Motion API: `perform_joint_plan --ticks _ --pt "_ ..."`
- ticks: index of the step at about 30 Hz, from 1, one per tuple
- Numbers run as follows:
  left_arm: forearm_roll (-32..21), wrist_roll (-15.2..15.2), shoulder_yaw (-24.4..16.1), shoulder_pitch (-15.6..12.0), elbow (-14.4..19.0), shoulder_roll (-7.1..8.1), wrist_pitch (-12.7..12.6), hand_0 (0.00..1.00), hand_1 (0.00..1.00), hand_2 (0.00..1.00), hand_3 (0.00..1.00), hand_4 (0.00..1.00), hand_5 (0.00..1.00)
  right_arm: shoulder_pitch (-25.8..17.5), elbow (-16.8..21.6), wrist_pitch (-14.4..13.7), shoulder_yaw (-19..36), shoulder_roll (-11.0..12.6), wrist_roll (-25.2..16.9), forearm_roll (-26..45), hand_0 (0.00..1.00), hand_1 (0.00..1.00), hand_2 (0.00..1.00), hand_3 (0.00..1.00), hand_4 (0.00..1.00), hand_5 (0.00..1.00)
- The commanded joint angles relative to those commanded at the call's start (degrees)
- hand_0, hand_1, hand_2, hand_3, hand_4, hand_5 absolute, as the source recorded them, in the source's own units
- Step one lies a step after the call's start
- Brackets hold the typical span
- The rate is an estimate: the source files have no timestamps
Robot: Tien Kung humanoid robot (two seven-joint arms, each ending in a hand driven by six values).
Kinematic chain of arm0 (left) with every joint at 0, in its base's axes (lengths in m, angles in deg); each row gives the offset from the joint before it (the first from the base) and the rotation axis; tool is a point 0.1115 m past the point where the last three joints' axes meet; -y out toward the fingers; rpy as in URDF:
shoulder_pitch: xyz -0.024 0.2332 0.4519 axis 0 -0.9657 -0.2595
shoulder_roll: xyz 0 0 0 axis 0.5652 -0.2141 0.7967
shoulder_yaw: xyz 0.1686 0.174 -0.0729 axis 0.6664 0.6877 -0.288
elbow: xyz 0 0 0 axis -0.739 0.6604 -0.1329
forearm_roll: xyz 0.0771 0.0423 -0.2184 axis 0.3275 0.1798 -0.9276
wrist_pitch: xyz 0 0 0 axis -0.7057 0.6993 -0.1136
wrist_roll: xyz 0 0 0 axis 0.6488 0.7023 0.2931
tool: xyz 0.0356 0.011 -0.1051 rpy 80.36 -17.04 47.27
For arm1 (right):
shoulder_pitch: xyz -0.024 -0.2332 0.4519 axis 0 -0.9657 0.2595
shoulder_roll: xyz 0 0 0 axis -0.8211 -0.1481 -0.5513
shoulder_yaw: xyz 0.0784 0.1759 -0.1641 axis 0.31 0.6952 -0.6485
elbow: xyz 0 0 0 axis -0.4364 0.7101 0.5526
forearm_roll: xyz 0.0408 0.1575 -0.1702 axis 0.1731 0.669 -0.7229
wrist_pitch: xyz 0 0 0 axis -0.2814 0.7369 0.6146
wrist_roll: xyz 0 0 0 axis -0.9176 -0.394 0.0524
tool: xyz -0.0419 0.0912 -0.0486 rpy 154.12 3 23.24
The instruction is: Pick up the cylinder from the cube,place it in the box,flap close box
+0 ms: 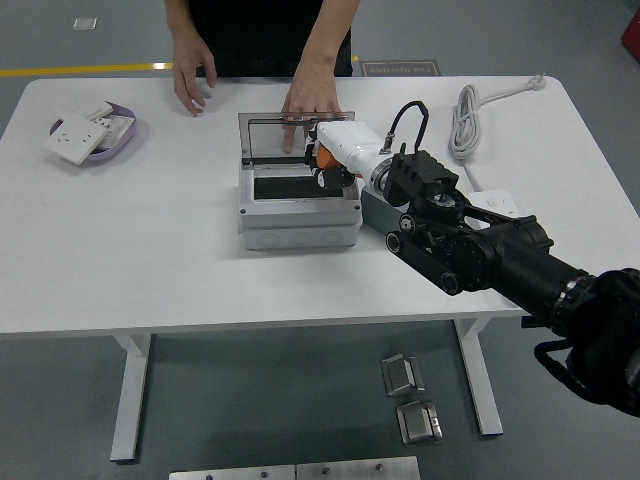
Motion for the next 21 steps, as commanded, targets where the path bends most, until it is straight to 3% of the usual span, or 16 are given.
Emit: perform_joint_plan --ticks 11,21 --pt "2.48 0.72 -1.50 0.32 0.00 0.21 0.22 0.583 0.621 0.542 0.597 0.656 0.275 2.48 -4.36 0.32 -1.20 0.00 -0.15 2.09 0.380 0.471 0.461 0.451 0.002 0.002" --pt "4.64 1.27 -2.04 0.10 0.00 0.17 0.44 0.583 0.621 0.542 0.597 0.654 0.271 3.03 -3.98 0.70 -1.93 0.00 0.52 2.92 0.386 0.477 0.466 0.455 0.002 0.002"
